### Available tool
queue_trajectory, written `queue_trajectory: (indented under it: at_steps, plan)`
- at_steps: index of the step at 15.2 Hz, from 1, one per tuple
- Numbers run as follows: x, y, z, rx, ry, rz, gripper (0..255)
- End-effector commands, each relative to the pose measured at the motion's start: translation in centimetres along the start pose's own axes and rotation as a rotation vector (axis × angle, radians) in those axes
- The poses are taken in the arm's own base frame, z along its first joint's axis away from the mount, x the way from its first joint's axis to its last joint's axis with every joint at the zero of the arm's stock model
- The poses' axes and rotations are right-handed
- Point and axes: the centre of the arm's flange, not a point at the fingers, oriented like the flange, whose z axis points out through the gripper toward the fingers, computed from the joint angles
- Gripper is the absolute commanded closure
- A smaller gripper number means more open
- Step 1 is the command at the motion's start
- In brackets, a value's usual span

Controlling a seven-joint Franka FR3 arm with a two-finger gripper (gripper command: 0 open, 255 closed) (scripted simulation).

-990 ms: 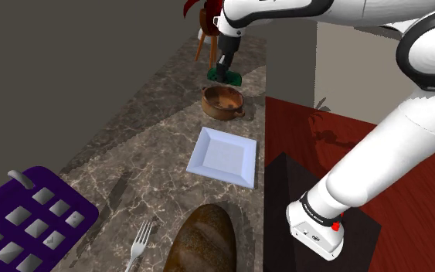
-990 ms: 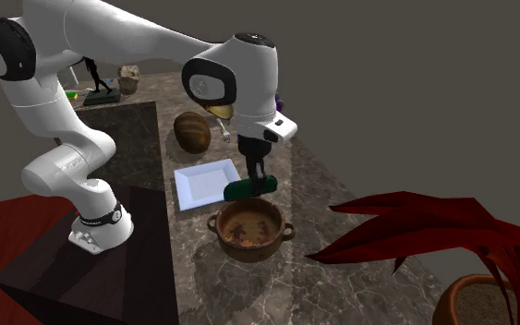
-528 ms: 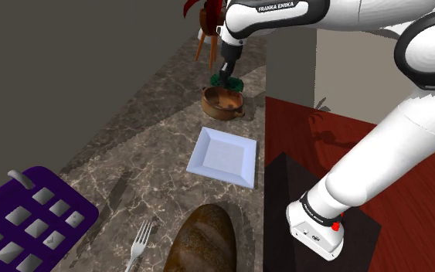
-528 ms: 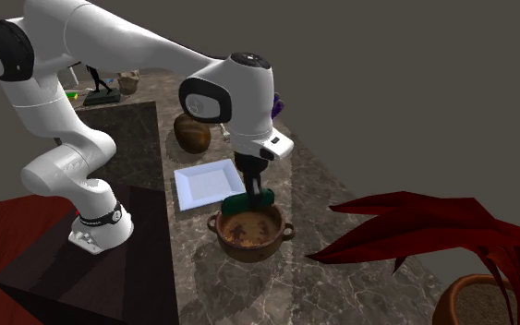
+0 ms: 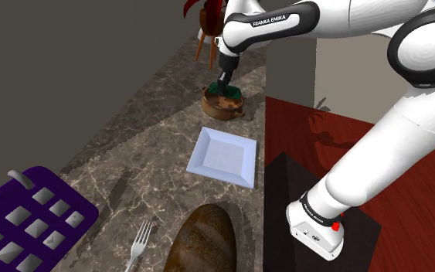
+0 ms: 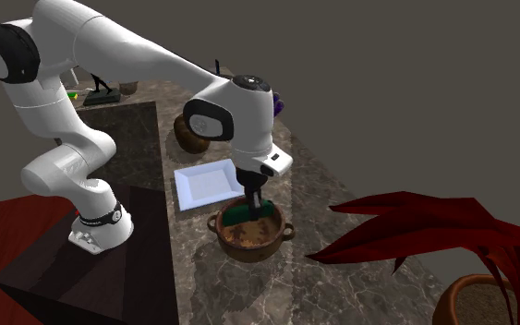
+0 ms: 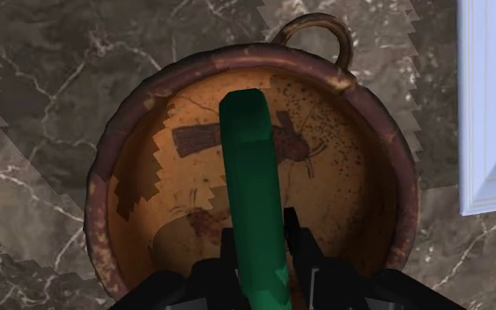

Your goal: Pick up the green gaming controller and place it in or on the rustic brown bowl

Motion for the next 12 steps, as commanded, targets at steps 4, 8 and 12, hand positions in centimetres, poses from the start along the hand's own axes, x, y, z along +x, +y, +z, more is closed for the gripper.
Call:
queue_trajectory:
  at_steps: [4, 8, 12]
  plan:
    - [-0.03, -0.07, 0.24, 0.000, 0.001, 0.000, 255]
    - [-0.03, -0.07, 0.24, 0.000, 0.001, 0.000, 0]
    - [-0.03, -0.07, 0.24, 0.000, 0.001, 0.000, 0]
